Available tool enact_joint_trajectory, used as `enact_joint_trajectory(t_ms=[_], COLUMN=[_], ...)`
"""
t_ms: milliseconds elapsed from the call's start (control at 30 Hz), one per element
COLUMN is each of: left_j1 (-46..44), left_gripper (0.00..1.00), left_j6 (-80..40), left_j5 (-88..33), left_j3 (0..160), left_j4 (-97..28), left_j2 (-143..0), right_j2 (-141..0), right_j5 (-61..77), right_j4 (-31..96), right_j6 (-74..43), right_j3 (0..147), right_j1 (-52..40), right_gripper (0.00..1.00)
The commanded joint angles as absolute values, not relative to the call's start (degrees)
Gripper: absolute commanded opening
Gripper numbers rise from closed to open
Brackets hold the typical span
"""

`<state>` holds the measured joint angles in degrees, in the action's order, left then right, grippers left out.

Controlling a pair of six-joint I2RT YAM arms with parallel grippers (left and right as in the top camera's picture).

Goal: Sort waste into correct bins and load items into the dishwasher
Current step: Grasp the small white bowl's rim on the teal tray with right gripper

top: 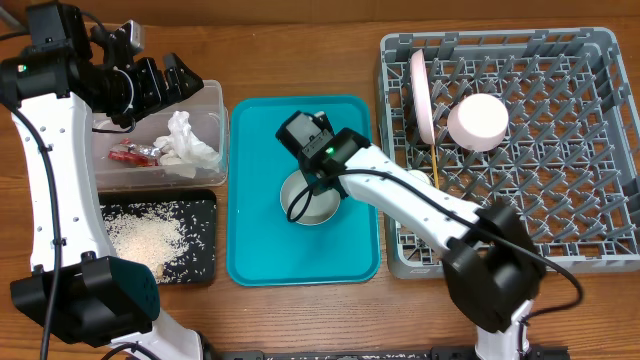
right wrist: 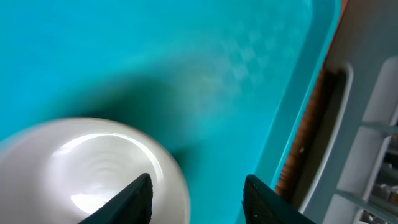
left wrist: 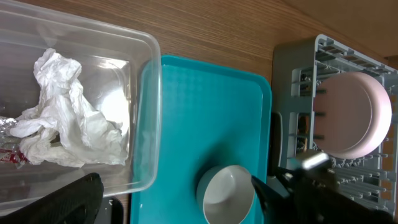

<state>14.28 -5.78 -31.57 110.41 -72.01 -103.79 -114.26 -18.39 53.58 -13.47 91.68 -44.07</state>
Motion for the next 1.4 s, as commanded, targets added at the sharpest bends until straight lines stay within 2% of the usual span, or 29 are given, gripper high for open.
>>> enact_joint_trajectory(t_ms=[0,200,467,833,1200,1367], left_j1=[14.2,14.2,14.2,14.2,14.2,14.2], left_gripper=[1.00,1.00,1.00,1.00,1.00,1.00], left_j6=[-5.1,-5.1,-5.1,-5.1,-5.1,-5.1], left_j5=[-32.4,-32.4,-32.4,-32.4,-32.4,-32.4], left_j3=[111.5,111.5,111.5,111.5,111.5,111.5], left_j4=[-71.9,-71.9,-71.9,-71.9,-71.9,-71.9], left_j2=[-103.7,-103.7,-103.7,-103.7,-103.7,-103.7], right_j2=[-108.9,-108.8,-111.6,-112.2,-112.2,-112.2], right_j5=[-9.5,7.8,6.7,2.2,-1.0,-5.6], right_j4=[53.2,54.6,52.7,43.7,44.6,46.4], right_j6=[-13.5,-13.5,-13.5,-13.3,-13.0,-13.1], right_j3=[94.3,93.1,88.5,80.6,79.9,79.9], right_j1=[-45.0,-46.1,-48.6,-49.1,-49.5,-49.5], right_gripper=[0.49,0.49,0.50,0.50,0.48,0.42])
